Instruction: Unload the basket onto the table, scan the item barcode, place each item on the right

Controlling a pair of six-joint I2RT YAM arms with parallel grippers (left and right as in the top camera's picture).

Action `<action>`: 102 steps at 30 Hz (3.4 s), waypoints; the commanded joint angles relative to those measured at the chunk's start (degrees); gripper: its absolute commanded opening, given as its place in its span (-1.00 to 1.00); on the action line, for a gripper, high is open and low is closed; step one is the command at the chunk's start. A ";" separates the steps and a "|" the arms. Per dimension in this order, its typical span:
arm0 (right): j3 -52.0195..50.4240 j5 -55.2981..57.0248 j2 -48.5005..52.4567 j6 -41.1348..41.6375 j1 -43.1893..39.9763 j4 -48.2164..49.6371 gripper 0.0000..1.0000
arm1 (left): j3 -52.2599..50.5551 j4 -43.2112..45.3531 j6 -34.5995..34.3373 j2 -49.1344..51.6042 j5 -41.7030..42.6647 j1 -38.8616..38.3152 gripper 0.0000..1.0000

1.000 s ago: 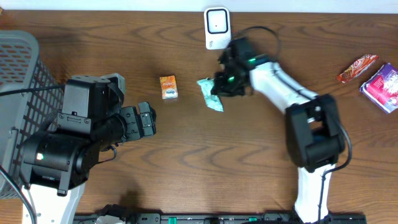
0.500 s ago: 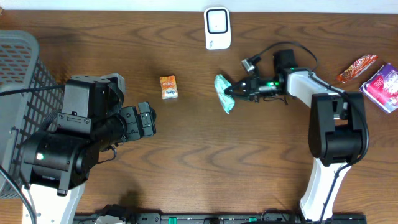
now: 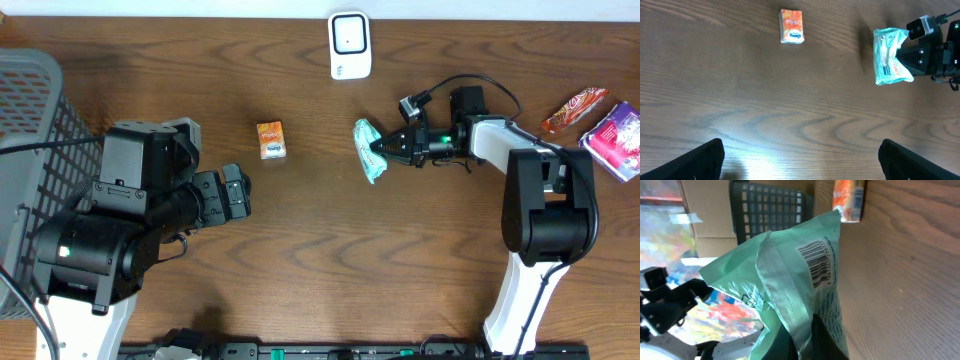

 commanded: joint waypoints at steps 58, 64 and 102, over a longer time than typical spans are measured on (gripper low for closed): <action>1.44 58.34 -1.40 6.03 10.10 -10.45 -0.38 | 0.15 -0.22 0.57 0.02 -0.35 -0.02 0.96; 2.19 49.99 -4.46 7.58 7.08 -12.76 -0.98 | 0.15 -0.22 0.57 0.02 -0.35 -0.02 0.96; 12.41 75.14 -6.91 50.62 14.12 40.61 -0.98 | 0.15 -0.22 0.57 0.02 -0.35 -0.02 0.96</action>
